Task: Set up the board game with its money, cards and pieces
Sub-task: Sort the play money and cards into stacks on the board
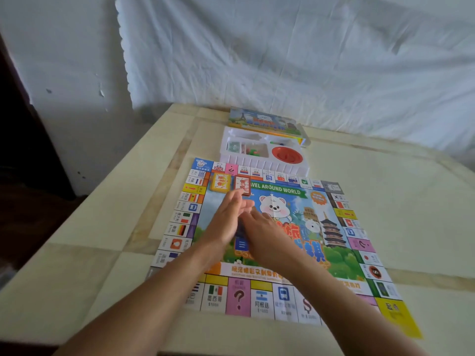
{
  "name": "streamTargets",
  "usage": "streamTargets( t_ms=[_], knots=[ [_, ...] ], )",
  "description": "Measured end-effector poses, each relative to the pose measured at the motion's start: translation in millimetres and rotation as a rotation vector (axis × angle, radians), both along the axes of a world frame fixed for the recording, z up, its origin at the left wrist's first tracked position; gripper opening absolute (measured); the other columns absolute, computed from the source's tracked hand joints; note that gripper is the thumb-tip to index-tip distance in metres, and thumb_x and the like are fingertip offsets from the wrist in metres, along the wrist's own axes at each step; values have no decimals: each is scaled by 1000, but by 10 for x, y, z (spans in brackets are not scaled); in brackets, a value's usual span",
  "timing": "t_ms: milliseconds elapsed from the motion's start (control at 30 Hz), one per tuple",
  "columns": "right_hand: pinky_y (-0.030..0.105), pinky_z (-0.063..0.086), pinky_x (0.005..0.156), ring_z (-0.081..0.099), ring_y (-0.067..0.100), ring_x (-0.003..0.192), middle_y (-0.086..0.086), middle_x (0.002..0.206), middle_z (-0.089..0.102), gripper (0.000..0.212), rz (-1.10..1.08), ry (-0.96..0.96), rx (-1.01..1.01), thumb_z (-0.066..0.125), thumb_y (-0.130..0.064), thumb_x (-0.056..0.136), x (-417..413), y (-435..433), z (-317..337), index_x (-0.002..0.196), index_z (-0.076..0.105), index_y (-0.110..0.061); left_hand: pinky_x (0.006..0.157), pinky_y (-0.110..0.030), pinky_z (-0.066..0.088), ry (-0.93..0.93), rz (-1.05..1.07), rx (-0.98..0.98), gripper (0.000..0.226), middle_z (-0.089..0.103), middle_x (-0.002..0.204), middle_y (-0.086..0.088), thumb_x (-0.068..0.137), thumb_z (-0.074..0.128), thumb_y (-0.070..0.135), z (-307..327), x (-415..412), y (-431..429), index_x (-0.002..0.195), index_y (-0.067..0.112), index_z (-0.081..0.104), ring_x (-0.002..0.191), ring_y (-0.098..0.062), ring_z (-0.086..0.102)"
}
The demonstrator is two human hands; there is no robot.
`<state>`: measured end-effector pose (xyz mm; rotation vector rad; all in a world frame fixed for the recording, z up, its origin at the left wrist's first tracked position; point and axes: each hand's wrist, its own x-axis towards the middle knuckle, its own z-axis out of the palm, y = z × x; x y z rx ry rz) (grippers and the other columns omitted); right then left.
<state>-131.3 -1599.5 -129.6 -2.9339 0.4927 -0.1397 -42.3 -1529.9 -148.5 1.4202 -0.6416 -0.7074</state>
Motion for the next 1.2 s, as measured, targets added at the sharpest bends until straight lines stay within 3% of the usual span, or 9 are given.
streamTargets(
  t_ms=[400,467,600,667,867,933,1033,1100,1200],
  knots=[
    [30,45,76,50,17,100,0,112,52,33,-57,-12,-10,55,-8,89,36,-19,-103,118,42,-16,95,-25,41,-63,-67,43,43,57,111,16,102,21,44,-26,-29,-19,140,30,34,113,-8,51],
    [28,48,67,57,16,85,1,98,58,20,-154,-47,262,52,-6,90,64,-81,-96,107,48,-16,97,-30,41,-30,-41,19,41,59,109,16,101,27,47,-25,-20,-35,137,31,39,111,-8,52],
    [24,42,54,52,14,64,7,79,58,14,-347,-431,1474,48,-1,93,-1,-112,71,97,60,-6,92,-36,47,372,-76,-211,69,63,113,-11,77,70,47,-49,117,-23,131,9,50,106,-23,58],
    [26,43,59,54,16,69,9,82,59,15,-360,-544,1685,50,-3,93,-9,-81,59,102,62,-3,89,-36,48,533,-231,-252,64,58,111,-20,81,70,32,-38,118,7,131,-3,48,103,-29,56],
    [21,44,65,55,15,82,11,100,61,15,-401,-467,1284,53,-15,95,11,18,14,109,57,-11,76,-33,54,627,-198,-223,32,62,106,-20,101,40,18,-23,78,13,123,1,55,96,-26,61],
    [17,45,74,52,10,92,3,112,54,33,-388,-440,741,61,-23,90,-24,-46,15,118,47,-15,74,-31,57,622,-135,-230,31,62,108,-22,101,39,17,-12,102,19,122,1,56,95,-27,63],
    [31,23,111,27,13,129,-2,138,37,81,-65,-336,-51,72,-36,77,-116,-119,-12,141,27,-16,73,-31,55,501,-79,-154,27,66,100,-18,100,42,19,7,88,11,114,5,60,88,-24,66],
    [39,17,114,21,19,138,3,147,36,97,82,-232,-232,78,-38,69,-133,-167,-35,144,20,-14,77,-33,54,405,-81,-96,27,69,102,-16,100,43,22,18,58,-1,112,8,63,92,-26,68],
    [42,32,108,44,27,130,6,135,52,96,145,-207,-320,84,-37,63,-87,-239,-14,138,32,-10,71,-30,54,375,-129,-90,29,70,99,-12,100,43,25,27,25,2,111,9,64,87,-23,68]
  ],
)
